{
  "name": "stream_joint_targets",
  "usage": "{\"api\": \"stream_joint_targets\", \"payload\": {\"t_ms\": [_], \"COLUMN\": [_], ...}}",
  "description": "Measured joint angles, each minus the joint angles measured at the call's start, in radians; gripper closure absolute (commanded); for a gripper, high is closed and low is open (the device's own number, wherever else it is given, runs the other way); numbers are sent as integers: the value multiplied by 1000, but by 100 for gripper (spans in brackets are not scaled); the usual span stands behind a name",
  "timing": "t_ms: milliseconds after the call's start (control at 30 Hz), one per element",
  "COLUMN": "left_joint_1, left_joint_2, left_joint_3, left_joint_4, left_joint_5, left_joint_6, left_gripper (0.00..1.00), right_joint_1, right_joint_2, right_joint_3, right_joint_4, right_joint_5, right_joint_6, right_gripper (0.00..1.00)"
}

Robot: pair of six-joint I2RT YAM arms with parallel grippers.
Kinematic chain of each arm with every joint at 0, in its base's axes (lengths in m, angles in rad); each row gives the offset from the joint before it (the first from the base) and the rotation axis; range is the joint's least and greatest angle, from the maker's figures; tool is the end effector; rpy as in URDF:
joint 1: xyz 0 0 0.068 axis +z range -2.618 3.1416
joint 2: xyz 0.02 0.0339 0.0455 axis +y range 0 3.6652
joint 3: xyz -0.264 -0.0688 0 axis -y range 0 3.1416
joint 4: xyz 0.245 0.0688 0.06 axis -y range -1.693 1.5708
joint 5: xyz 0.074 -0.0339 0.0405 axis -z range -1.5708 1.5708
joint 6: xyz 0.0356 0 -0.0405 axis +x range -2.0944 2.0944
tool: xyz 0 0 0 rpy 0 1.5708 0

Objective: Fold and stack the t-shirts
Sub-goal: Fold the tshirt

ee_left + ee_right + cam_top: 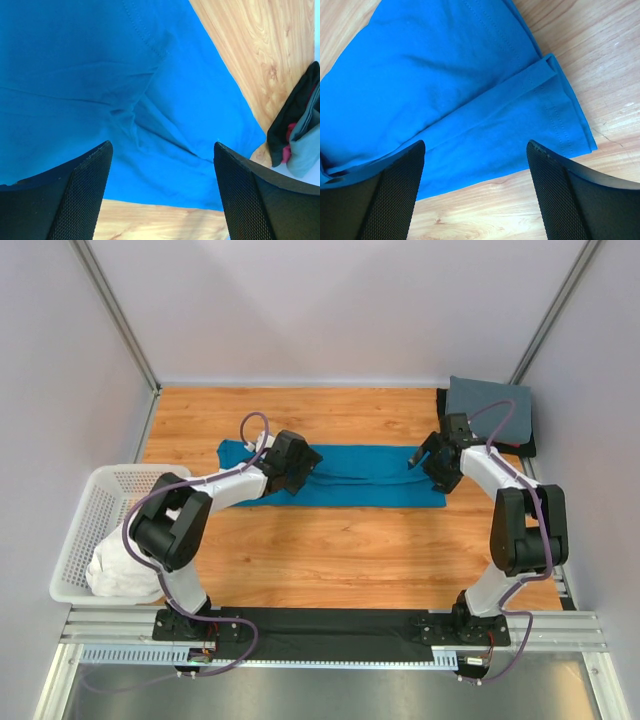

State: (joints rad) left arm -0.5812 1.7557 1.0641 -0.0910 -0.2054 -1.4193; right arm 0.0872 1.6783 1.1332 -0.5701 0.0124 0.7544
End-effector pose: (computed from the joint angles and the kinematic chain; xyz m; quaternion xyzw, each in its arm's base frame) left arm 0.3155 -0.1986 0.1862 -0.4097 0.8230 -0.2703 0.2860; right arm 0.3359 0.0289 0.2018 0.3203 0.9200 0.0867 0.2086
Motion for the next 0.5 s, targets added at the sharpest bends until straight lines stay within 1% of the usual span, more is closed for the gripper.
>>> {"api": "stream_joint_targets", "payload": {"t_ms": [167, 500], "left_joint_1": [0, 0], "left_joint_2": [55, 161], "left_joint_3": [30, 144], "left_joint_4": [14, 16], "left_joint_5": [15, 39], "left_joint_6": [-23, -39], "left_gripper": [12, 13], "right_joint_1": [-11, -19], "right_joint_2": [7, 32], "right_joint_3": [0, 13], "right_joint_4": [9, 13], "right_joint_5": [-29, -42], "right_joint_6": [3, 5], "right_gripper": [16, 16]}}
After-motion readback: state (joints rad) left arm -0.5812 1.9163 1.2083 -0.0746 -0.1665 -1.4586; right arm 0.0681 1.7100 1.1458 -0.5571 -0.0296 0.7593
